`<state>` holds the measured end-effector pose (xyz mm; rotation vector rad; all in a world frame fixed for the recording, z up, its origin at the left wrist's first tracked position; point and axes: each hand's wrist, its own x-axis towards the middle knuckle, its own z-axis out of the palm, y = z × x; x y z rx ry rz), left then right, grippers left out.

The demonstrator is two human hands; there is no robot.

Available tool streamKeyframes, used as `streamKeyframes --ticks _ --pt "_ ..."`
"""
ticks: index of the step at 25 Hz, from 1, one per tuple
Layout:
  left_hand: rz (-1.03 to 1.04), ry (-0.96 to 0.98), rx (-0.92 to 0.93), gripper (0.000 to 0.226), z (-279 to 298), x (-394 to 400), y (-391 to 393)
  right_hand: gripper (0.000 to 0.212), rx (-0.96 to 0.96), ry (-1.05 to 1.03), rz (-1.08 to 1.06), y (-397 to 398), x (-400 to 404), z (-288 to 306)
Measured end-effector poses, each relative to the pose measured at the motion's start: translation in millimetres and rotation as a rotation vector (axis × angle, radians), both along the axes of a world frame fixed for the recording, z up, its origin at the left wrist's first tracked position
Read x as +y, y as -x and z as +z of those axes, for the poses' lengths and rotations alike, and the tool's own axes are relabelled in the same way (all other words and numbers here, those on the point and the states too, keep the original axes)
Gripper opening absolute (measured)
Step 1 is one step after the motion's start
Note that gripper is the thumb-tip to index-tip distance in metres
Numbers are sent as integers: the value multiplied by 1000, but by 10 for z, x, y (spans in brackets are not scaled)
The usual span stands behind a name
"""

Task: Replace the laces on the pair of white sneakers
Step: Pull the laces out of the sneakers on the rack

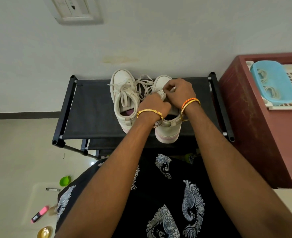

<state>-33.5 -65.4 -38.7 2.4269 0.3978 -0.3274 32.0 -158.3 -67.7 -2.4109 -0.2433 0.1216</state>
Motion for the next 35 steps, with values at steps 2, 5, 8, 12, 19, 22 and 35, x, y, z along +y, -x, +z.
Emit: streamKeyframes --ticks 2,5,8,12,19,22,35 --pt "15 36 24 34 -32 20 -2 9 -28 -43 -16 6 9 -15" --pt "10 43 17 48 -65 4 -12 2 40 -297 -83 20 18 30" --pt "4 36 20 56 -83 -8 -25 9 97 -592 -122 23 27 202" --pt "41 22 40 54 -100 -19 -29 20 139 -1025 -147 44 35 486" --pt "89 54 54 44 -96 -15 -27 12 -42 -780 -376 -12 -47 384" --pt "123 79 38 55 -103 -15 -18 25 97 -197 -185 -18 -36 219" --pt "121 130 -17 55 -91 -11 6 5 20 -151 -113 2 58 157"
